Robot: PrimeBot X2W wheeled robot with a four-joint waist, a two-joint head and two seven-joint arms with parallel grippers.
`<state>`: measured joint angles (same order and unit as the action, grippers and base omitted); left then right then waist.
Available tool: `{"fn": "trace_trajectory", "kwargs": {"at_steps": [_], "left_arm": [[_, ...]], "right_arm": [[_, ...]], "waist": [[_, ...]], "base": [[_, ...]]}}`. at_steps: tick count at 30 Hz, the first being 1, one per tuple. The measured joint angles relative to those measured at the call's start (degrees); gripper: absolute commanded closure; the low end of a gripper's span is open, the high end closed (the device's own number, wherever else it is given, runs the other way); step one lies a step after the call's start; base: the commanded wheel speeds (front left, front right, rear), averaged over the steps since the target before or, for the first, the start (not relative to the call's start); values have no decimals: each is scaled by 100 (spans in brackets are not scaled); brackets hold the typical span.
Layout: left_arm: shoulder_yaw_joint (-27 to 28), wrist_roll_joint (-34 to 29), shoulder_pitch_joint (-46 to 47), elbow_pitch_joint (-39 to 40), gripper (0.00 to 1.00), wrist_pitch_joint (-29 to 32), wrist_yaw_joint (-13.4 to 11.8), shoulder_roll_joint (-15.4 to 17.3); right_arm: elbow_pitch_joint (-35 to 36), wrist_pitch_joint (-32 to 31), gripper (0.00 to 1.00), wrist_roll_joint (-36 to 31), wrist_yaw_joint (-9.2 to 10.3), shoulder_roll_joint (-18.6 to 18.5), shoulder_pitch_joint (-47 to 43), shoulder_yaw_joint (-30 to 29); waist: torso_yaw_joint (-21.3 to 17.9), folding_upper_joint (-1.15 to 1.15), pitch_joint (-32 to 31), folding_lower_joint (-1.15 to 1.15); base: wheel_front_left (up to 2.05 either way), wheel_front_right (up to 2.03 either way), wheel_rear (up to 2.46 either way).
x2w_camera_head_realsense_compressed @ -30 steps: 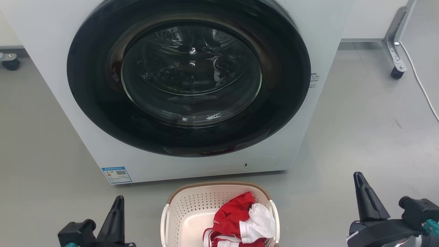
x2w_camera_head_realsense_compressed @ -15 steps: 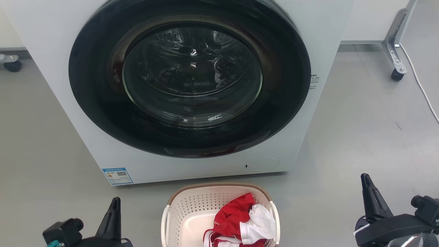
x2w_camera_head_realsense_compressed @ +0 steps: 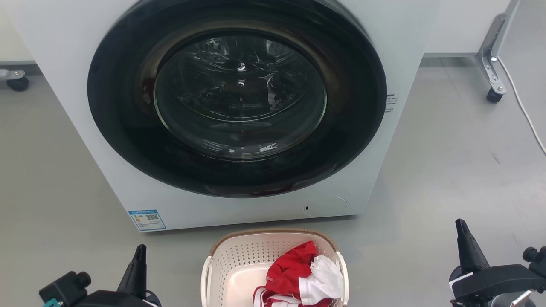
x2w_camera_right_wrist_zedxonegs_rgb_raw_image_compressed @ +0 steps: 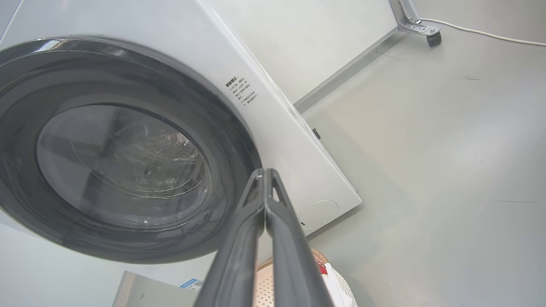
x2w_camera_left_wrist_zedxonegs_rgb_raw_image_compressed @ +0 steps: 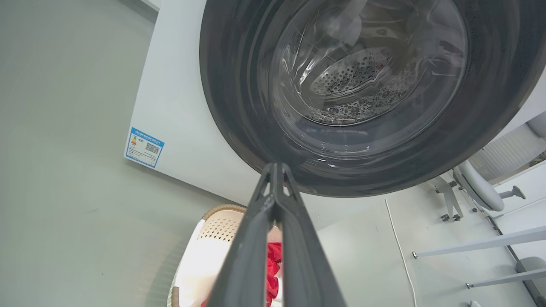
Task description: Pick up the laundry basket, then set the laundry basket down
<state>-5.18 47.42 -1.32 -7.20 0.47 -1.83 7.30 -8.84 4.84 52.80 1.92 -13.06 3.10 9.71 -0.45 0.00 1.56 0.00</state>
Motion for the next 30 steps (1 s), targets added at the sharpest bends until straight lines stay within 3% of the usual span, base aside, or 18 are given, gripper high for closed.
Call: {"fn": "trace_trajectory", "kwargs": {"at_steps": [30], "left_arm": [[541, 2313, 258, -500, 100, 315, 443, -243]], "right_arm": [[-438, -590, 100, 2037, -452, 547, 103, -910]], "waist": [[23, 0, -77, 0]], "base": [[0, 0, 0]]}}
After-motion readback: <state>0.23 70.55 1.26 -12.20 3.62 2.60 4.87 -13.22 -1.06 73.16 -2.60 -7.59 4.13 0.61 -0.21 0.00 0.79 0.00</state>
